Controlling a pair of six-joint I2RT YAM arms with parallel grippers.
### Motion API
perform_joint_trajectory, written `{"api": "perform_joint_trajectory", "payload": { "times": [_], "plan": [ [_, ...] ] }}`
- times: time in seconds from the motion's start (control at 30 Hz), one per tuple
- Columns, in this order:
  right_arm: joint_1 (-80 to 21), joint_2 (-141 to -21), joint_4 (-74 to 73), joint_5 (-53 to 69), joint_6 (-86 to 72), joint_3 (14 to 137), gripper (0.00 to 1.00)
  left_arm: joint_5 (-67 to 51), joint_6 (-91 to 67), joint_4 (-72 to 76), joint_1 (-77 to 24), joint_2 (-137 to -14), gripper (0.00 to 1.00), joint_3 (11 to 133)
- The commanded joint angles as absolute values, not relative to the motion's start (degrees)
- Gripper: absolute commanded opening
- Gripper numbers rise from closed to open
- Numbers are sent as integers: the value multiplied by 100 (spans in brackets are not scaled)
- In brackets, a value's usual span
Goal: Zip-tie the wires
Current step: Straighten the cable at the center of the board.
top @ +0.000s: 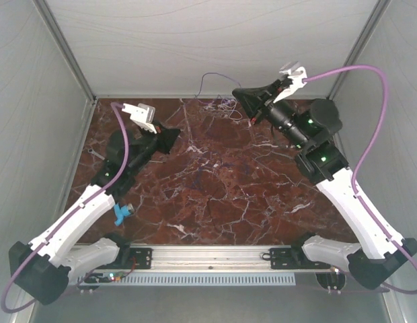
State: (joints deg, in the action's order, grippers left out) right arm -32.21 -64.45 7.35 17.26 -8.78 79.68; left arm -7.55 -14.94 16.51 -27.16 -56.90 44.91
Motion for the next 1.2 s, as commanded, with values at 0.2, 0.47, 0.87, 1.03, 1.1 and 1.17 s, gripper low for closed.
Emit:
{"api": "perform_joint_trajectory", "payload": {
  "times": [0.2,0.47,0.87,1.03,1.1,1.17],
  "plan": [
    [-3238,-6439,-2185,-350,-1537,7101,0,-323,-895,-1499,-2733,-6138,0,5896],
    [-3152,-6351,-3998,-479,-2031,6985,0,182,-476,-2167,-2733,-6455,0,6240],
    [-2938,-6321,-4569,154,-2302,6433,0,242,-338,-2537,-2733,-7417,0,6548],
    [-2808,-6499,-4391,388,-2331,6233,0,560,-298,-2742,-2733,-7920,0,6710],
    [-2744,-6596,-4311,486,-2327,6166,0,643,-307,-2789,-2733,-8064,0,6704],
    [-2700,-6722,-4239,593,-2318,6116,0,728,-331,-2799,-2733,-8179,0,6653]
  ]
}}
